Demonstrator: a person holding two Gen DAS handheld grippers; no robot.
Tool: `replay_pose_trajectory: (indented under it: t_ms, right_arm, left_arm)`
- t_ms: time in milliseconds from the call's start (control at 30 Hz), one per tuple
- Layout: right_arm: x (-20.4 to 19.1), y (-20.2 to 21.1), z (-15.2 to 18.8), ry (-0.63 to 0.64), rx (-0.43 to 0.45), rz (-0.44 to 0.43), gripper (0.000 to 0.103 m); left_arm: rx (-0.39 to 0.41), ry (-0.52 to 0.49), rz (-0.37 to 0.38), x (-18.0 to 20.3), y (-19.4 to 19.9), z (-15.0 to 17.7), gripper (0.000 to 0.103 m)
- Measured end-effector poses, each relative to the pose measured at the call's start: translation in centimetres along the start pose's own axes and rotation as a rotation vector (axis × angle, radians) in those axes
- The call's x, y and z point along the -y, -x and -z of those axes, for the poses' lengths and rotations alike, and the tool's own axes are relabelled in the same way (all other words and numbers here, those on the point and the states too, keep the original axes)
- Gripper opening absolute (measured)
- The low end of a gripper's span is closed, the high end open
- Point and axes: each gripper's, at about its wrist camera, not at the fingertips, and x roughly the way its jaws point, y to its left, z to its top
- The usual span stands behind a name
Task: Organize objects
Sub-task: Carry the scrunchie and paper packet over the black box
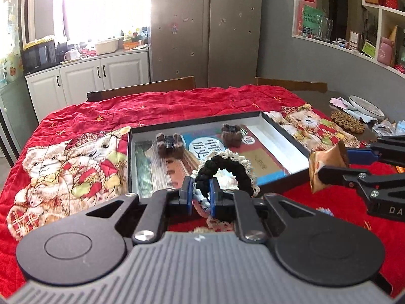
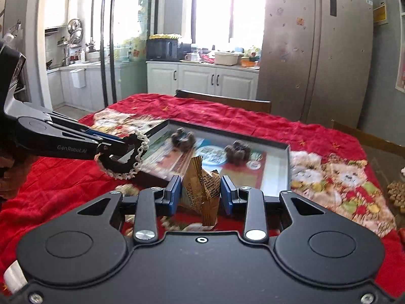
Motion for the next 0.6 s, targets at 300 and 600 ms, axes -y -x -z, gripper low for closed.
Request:
replay_pose_trajectory:
  t_ms: [300,600]
  right_arm:
    - [2.7,-4.1,-2.0,-0.023,-0.012,0.066,0.032]
    - [5.7,-9.5,-2.7,-0.095,-0.05,0.102,0.032]
  left_arm:
    - [-0.014,0.018,-0.028,-0.2,-3.9,-2.2,0.016]
    - [-0.039,0.02,-0.055,0.1,-8.2,-4.2,0.016]
